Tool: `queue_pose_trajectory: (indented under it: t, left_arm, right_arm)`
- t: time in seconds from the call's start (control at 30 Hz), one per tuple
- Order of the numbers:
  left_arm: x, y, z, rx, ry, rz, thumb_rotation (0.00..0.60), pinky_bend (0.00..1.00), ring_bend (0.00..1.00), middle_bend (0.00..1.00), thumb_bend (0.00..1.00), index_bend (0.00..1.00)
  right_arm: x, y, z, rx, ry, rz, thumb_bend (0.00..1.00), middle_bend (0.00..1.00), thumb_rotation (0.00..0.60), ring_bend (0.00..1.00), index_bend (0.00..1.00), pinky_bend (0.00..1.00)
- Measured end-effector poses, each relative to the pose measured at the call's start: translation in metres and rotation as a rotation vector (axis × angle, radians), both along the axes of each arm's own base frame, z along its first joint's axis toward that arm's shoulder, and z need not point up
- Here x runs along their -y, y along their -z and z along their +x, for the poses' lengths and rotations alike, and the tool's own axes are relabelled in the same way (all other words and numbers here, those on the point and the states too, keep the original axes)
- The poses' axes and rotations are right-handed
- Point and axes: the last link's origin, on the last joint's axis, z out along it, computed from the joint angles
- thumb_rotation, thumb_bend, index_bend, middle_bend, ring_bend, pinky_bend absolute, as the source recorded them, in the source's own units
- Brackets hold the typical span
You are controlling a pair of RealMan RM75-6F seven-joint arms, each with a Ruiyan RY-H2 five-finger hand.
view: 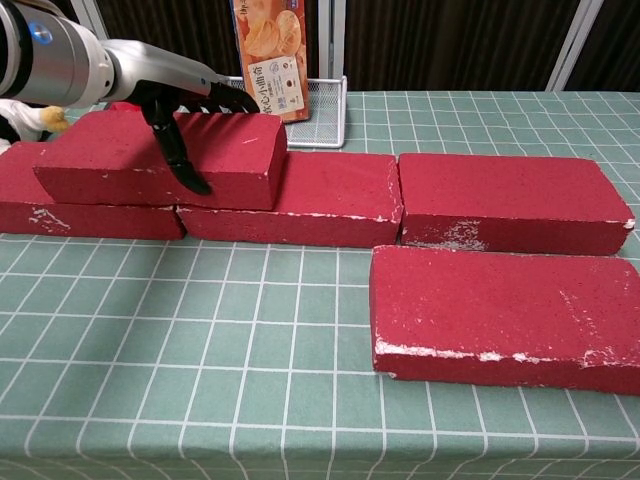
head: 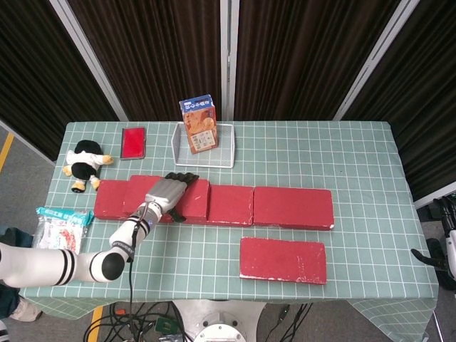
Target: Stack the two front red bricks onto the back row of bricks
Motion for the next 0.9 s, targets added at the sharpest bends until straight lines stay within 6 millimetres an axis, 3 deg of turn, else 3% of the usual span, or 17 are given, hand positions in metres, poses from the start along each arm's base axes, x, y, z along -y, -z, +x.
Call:
queue_pose_trajectory:
  t: [0.9]
  left_arm:
    - [-0.0014,-0.0006,-0.0004,-0.003,-0.012,0.007,0.600,0.00,0.00,0.00,0.11,0.03]
  right_arm:
    - [-0.0011,-0.0004,-0.0023,0.006,0.002,0.003,0.00,0.00,0.600,0.00,0.00,0.00]
